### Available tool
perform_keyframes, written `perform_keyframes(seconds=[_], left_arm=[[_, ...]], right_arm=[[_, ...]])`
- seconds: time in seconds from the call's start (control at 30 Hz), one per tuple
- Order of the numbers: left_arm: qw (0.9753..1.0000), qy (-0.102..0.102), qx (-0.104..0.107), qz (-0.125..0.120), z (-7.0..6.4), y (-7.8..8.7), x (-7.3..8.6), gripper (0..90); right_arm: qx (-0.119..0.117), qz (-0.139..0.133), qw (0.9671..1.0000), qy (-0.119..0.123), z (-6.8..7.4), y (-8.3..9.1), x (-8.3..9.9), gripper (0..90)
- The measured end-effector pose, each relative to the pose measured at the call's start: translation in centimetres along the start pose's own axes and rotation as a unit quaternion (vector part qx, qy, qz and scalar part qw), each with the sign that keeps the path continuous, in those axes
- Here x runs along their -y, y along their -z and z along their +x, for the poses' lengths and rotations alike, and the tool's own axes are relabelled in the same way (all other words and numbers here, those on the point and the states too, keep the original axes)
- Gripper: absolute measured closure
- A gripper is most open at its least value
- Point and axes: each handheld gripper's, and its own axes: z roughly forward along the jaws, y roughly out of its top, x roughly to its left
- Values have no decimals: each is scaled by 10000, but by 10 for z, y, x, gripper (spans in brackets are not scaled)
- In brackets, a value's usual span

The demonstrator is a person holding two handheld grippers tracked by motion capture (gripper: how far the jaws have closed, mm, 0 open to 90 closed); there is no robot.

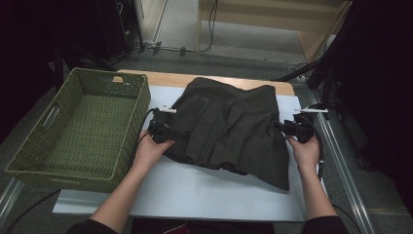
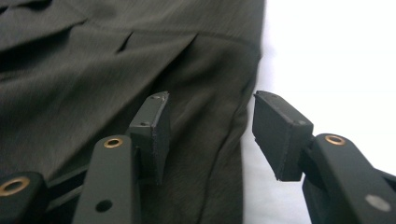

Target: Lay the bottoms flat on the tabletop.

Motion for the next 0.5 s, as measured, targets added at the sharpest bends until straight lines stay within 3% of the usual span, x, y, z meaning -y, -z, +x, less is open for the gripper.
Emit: perform_keyframes(seconds=[0.13, 0.23, 0.27, 0.3, 0.37, 0.5], left_arm=[[9996, -32, -210, 170, 4, -15, 6, 219], [9985, -236, -500, 42, 0, -18, 10, 271], [9982, -326, -508, -26, -4, -19, 13, 322], [9981, -329, -506, -139, -8, -20, 17, 449], [9979, -298, -550, -156, -11, -20, 18, 465], [9992, -96, -313, -212, -12, -18, 21, 650]], right_arm=[[109, 36, 9999, 36, 3, -10, 10, 393], [173, 140, 9997, 72, 4, -21, 13, 351], [203, 196, 9995, 119, 4, -25, 14, 351], [204, 247, 9994, 127, 4, -28, 15, 354], [264, 223, 9992, 203, 6, -32, 16, 368], [404, 185, 9980, 452, 11, -34, 17, 524]])
